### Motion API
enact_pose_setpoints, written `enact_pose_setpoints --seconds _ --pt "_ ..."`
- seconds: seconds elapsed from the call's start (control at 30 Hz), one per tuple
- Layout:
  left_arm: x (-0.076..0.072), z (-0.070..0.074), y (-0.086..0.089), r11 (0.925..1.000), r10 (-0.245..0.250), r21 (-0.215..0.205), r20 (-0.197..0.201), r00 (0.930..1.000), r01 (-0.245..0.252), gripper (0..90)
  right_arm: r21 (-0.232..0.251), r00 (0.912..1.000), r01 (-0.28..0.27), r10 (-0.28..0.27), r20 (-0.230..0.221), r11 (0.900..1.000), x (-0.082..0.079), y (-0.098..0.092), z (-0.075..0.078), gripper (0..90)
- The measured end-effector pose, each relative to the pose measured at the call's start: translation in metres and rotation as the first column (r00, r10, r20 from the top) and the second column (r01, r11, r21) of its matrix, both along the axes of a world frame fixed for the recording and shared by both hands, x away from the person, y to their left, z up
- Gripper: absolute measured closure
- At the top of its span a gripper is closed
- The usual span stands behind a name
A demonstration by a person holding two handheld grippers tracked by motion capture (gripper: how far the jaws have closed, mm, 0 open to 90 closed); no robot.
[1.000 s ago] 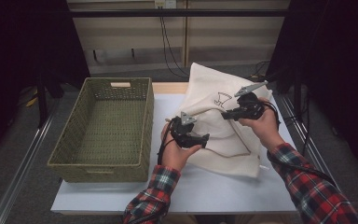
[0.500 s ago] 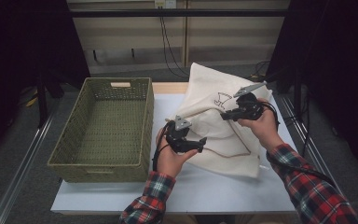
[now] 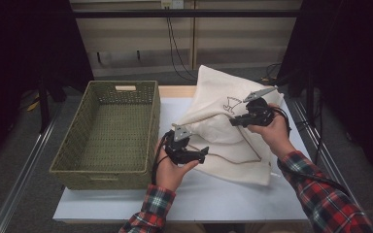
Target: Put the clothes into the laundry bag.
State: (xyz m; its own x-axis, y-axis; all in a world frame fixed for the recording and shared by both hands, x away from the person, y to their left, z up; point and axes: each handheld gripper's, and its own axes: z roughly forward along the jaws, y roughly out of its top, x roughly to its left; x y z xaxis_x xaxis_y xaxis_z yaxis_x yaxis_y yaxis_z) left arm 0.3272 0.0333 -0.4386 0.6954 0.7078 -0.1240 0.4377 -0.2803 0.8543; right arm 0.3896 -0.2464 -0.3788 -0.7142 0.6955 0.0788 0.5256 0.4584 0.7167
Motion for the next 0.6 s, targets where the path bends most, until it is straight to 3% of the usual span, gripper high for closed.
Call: enact_pose_setpoints --seconds 0.6 --pt "-0.007 -0.004 0.013 0.9997 0.011 -0.02 0.007 0.9999 -0.011 7.4 0.0 1.0 -0.006 0.006 0.003 1.0 -0.006 0.0 -0.002 86.7"
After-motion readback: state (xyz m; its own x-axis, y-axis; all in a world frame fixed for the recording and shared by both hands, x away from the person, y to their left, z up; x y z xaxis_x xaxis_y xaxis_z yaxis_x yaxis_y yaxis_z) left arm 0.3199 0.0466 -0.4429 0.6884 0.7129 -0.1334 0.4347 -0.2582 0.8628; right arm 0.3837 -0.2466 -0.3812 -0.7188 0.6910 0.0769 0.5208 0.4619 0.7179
